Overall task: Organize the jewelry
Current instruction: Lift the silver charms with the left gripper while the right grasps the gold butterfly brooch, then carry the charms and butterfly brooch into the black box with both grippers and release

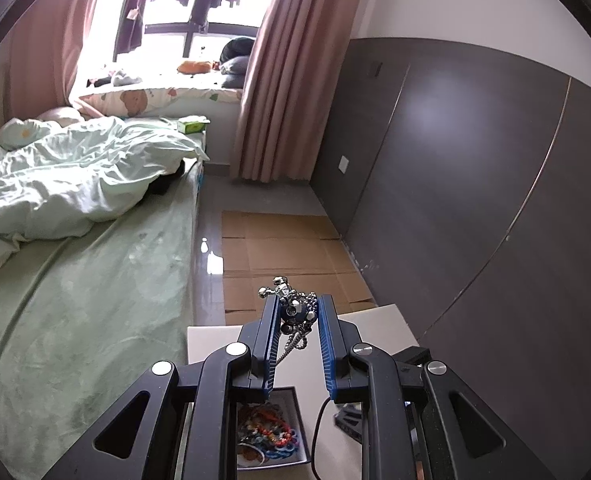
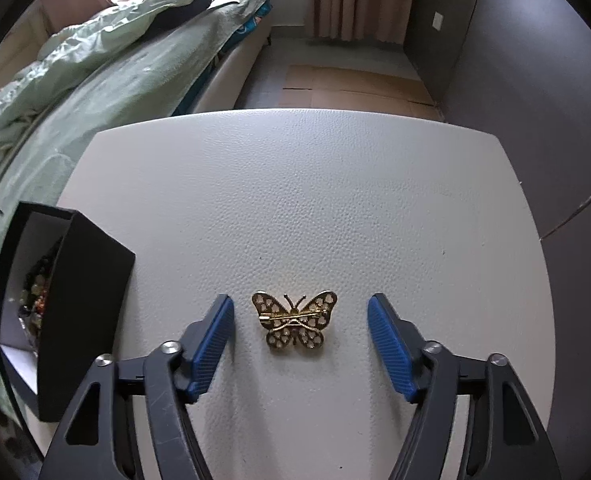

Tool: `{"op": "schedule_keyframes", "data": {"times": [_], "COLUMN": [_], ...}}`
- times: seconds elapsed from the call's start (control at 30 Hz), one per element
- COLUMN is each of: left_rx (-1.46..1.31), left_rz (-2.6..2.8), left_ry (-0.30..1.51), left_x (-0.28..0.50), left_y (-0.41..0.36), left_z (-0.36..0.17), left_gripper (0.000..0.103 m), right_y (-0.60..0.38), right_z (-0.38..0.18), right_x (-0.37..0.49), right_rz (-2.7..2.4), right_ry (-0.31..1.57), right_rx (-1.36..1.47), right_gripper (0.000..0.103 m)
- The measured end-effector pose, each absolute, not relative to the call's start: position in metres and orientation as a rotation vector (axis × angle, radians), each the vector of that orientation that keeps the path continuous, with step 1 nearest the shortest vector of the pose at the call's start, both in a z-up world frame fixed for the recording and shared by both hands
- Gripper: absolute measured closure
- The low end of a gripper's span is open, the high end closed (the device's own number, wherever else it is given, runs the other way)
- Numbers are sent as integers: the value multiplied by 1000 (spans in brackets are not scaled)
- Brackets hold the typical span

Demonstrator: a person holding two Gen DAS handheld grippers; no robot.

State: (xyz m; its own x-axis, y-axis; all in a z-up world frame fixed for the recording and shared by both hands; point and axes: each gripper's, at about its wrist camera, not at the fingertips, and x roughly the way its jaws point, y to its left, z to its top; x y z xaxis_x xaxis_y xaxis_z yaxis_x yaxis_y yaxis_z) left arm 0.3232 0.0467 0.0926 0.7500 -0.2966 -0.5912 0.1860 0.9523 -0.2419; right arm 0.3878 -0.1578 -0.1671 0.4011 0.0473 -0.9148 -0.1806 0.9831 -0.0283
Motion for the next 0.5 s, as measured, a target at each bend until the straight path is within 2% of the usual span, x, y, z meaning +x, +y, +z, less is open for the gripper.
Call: {"op": "schedule_keyframes", "data": {"times": [0.03,0.13,0.5], "left_rx": [-175,-184,-187], "left_rz": [-262,-256,-234], "left_ry": [677,688,732], "left_x": [323,322,327], "left_y": [49,54,59], "left_z": [91,86,59], "left_gripper": [83,83,83], "right_y": [-155,-152,-163], "right_z": [-166,-164,-118], "right_x": [387,385,377], "right_rz": [157,158,296], "right_ry": [1144,1142,1049], "right_rx": [-135,-160,50], "right_gripper": [61,60,60]}}
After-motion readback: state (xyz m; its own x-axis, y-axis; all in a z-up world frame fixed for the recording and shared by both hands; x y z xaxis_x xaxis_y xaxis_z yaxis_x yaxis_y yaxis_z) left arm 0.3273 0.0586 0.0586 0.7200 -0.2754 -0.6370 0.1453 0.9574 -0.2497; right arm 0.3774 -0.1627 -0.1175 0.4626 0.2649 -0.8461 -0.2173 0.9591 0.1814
